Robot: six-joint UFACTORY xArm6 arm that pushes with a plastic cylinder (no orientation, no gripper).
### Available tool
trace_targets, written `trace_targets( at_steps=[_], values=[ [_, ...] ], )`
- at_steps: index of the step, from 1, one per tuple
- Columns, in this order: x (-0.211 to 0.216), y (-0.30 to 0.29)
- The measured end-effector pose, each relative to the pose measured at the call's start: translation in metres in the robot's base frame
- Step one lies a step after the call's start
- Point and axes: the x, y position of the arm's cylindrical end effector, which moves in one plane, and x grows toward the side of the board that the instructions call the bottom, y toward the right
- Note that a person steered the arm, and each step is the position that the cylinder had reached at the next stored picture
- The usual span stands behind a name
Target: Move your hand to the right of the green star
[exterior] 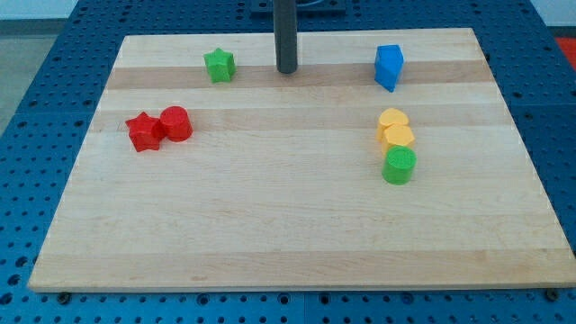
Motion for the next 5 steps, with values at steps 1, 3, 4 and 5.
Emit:
trace_targets(
  at_steps=[1,3,4,5],
  values=[
    [-0.0009,-0.0036],
    [-0.0024,-0.0044],
    [-0.0073,-0.0044],
    [-0.0073,-0.0055]
  ],
)
